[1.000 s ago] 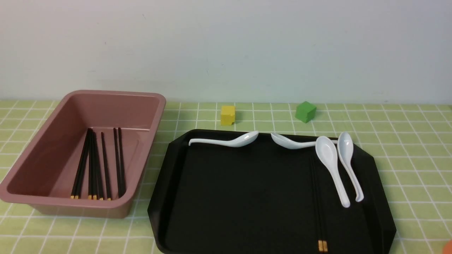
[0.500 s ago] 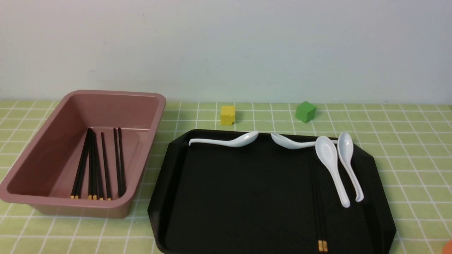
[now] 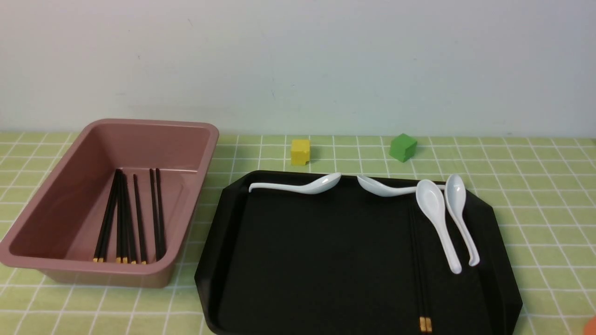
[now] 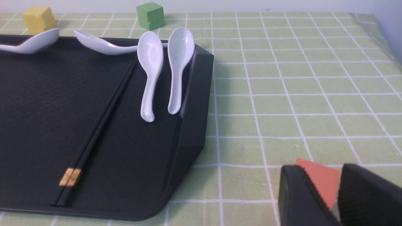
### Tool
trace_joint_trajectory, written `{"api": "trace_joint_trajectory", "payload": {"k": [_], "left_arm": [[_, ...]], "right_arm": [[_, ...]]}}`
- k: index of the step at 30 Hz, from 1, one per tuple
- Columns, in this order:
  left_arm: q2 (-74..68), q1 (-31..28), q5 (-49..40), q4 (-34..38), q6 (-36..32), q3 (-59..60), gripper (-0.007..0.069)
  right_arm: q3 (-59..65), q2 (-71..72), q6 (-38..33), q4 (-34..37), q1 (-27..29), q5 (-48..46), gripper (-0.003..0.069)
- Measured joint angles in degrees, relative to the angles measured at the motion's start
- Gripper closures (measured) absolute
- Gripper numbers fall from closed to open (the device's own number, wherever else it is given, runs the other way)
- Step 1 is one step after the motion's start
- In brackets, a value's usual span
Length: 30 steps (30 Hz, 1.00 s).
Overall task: On green tablecloth take chopsticks from black tray and put them in box.
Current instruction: 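Move the gripper over the chopsticks on the black tray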
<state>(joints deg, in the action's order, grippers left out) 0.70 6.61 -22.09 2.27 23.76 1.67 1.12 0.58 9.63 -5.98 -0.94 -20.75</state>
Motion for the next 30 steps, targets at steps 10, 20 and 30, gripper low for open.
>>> {"api": "trace_joint_trajectory", "payload": {"k": [10, 20, 30], "left_arm": [[0.0, 0.0, 0.0, 0.0, 0.0, 0.0, 0.0386], [0.0, 0.0, 0.0, 0.0, 0.0, 0.0, 0.0386], [0.0, 0.0, 0.0, 0.0, 0.0, 0.0, 0.0386]], "right_arm": [[0.07, 0.0, 6.96, 8.84, 0.0, 1.24, 0.0426], [0.23, 0.0, 19.75, 29.04, 0.0, 3.14, 0.0423], [-2.24, 0.0, 18.4, 30.25, 0.0, 2.81, 0.0473]]}}
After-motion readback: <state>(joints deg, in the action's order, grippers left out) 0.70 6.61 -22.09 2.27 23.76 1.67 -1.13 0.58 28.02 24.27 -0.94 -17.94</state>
